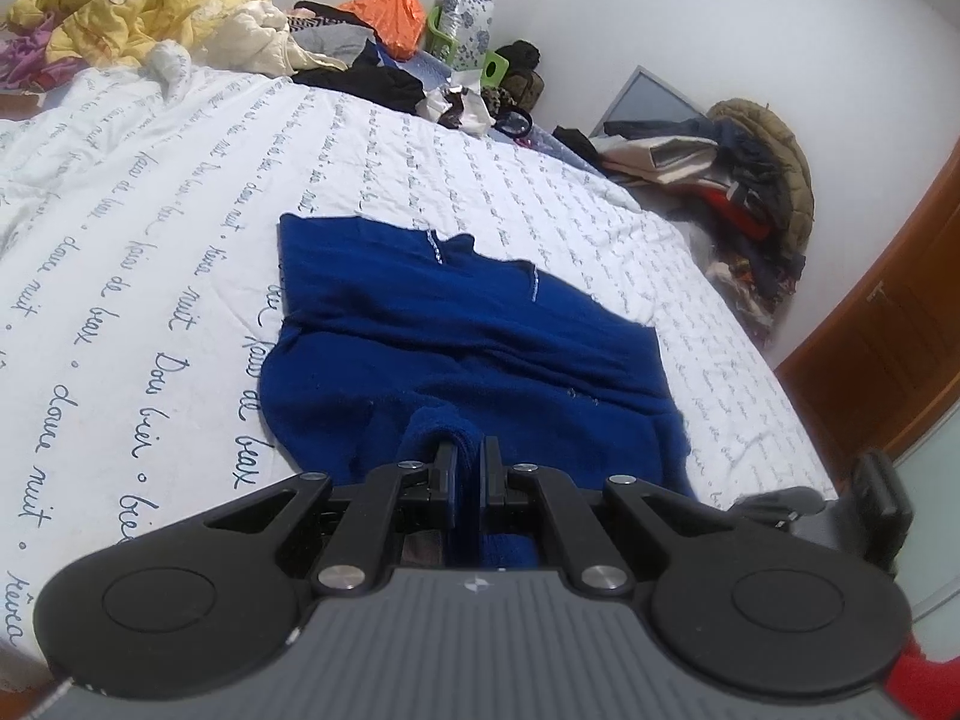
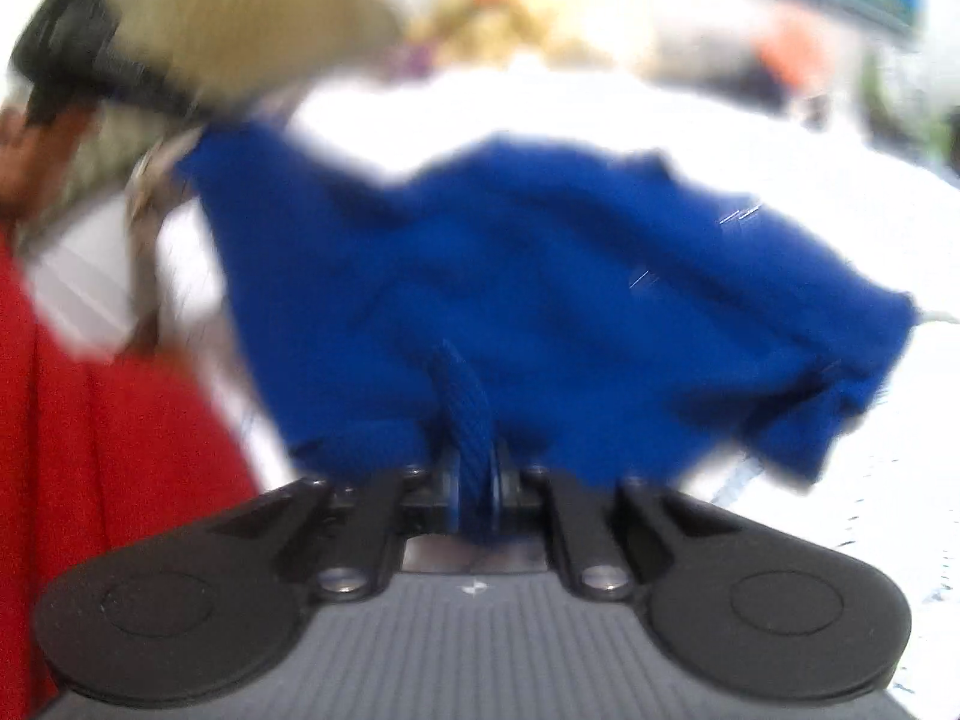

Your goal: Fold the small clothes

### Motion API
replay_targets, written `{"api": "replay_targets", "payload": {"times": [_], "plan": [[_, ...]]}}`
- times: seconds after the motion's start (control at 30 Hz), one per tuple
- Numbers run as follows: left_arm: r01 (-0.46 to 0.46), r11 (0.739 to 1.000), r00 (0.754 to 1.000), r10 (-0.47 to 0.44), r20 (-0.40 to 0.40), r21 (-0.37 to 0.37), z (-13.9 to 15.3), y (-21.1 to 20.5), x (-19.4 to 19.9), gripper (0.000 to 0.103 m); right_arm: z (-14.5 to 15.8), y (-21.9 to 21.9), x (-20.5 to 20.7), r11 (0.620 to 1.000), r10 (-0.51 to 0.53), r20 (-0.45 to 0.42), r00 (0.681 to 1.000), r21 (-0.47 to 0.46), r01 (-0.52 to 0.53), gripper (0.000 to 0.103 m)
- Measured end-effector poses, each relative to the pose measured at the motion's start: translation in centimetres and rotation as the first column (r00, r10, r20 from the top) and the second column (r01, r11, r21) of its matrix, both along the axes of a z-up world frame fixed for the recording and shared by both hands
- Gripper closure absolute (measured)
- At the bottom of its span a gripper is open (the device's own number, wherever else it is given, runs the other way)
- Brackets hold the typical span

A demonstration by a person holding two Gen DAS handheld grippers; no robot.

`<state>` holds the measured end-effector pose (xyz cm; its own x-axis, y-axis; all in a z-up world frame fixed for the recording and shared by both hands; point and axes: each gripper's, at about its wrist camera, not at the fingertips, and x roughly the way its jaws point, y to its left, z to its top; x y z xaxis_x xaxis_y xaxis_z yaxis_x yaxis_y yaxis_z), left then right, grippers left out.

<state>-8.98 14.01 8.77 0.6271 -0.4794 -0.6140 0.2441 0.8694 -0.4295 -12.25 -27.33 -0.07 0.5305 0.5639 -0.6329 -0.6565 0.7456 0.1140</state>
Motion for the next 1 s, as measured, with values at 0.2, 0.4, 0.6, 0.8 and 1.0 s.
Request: {"api": "replay_targets", "payload": {"times": [0.2,0.4,0.6,0.8,1.0], "plan": [[-0.023,0.997,1.000,0.024,0.019,-0.071,1.1,0.9,0.4,0.097,3.6,-5.6,0.3,0.907,-0.273,0.027,0.962,0.340,0.248,0.094],[0.011,0.984,0.999,-0.001,0.053,-0.178,2.5,1.1,1.1,0.097,4.7,-8.2,-0.9,0.802,-0.411,0.011,0.912,0.480,0.356,0.094],[0.017,0.972,0.988,0.020,0.155,-0.236,4.8,0.5,2.9,0.097,6.3,-9.5,-1.0,0.738,-0.509,0.047,0.859,0.538,0.407,0.094],[0.067,0.966,0.969,-0.002,0.247,-0.252,6.3,-1.3,2.7,0.097,8.1,-10.1,-0.5,0.691,-0.545,0.087,0.834,0.609,0.389,0.094],[0.023,0.970,0.970,0.037,0.242,-0.240,6.0,-0.4,2.4,0.097,8.3,-10.2,-1.6,0.712,-0.535,0.112,0.838,0.593,0.375,0.094]]}}
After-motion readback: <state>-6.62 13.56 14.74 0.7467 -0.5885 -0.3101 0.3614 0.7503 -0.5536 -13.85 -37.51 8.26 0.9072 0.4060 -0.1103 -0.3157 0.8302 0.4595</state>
